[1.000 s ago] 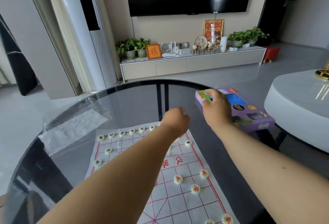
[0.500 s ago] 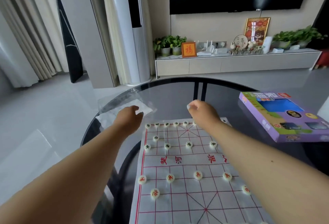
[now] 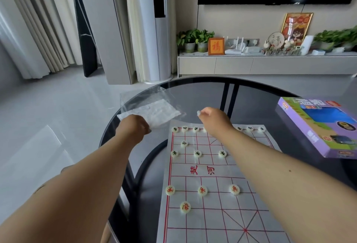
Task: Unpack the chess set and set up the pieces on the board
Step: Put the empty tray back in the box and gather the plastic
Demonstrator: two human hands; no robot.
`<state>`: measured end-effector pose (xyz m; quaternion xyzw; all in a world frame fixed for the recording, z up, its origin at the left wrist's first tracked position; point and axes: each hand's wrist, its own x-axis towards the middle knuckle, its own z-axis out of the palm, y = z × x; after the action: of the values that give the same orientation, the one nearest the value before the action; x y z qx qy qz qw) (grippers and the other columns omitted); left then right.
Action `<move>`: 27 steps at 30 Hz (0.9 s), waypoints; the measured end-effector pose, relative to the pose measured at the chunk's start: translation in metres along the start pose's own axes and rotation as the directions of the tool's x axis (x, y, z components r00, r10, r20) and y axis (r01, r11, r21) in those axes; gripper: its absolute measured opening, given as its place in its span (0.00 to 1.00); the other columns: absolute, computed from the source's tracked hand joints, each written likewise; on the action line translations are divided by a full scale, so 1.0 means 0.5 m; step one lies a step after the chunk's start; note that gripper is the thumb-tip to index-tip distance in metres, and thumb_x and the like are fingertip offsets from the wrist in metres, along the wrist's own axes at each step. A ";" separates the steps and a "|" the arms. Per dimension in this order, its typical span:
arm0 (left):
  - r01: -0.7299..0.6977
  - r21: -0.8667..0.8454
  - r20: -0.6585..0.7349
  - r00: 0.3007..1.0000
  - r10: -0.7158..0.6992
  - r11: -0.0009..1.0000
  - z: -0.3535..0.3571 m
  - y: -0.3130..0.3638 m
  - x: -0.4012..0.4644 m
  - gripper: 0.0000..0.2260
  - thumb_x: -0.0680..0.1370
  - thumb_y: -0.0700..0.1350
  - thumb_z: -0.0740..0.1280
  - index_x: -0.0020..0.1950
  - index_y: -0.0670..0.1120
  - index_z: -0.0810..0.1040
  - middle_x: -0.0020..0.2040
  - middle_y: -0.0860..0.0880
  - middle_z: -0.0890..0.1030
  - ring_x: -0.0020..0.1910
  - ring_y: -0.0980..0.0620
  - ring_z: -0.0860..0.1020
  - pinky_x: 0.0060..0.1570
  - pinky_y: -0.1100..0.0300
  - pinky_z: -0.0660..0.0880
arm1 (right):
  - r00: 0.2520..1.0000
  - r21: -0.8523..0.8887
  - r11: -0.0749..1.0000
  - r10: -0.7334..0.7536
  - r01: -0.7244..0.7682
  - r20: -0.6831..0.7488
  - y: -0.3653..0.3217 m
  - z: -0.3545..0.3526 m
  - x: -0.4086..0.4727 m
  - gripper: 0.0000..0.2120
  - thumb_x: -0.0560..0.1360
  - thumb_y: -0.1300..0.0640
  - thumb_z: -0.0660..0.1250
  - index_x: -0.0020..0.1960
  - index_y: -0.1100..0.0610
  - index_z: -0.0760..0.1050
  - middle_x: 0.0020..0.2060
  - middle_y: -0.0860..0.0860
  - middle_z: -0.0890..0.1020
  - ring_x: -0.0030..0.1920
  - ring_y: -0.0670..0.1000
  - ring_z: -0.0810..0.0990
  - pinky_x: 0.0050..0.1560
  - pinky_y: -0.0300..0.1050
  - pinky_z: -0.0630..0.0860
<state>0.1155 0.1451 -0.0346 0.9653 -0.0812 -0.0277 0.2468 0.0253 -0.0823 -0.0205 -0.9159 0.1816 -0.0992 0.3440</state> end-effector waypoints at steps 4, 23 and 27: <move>-0.001 0.013 -0.033 0.999 0.002 1.000 -0.007 0.009 0.009 0.07 0.76 0.48 0.69 0.49 0.47 0.83 0.52 0.47 0.82 0.47 0.45 0.79 0.48 0.56 0.77 | 1.000 0.046 0.999 -0.006 0.007 -0.022 0.000 -0.005 -0.002 0.15 0.80 0.48 0.56 0.55 0.56 0.75 0.47 0.51 0.79 0.48 0.53 0.77 0.46 0.44 0.72; -0.136 -0.452 -0.296 0.955 -0.004 0.881 -0.131 0.097 0.019 0.09 0.76 0.48 0.69 0.50 0.44 0.82 0.44 0.46 0.82 0.41 0.47 0.79 0.44 0.57 0.76 | 0.975 0.085 0.973 -0.220 0.216 0.034 -0.076 0.049 -0.007 0.10 0.74 0.50 0.67 0.54 0.52 0.75 0.55 0.50 0.75 0.55 0.50 0.73 0.50 0.42 0.70; -0.026 -0.531 -0.185 0.979 -0.085 0.847 -0.122 0.100 0.010 0.10 0.75 0.47 0.70 0.53 0.44 0.82 0.43 0.47 0.80 0.35 0.51 0.75 0.36 0.61 0.72 | 0.683 -0.402 0.707 -0.693 0.582 -0.231 -0.126 0.100 -0.037 0.24 0.65 0.50 0.75 0.59 0.51 0.74 0.61 0.56 0.71 0.61 0.56 0.68 0.59 0.51 0.69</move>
<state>0.1191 0.1298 0.0427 0.8584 -0.0300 0.0448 0.5102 0.0403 -0.0012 -0.0170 -0.9259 -0.0794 -0.3540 0.1053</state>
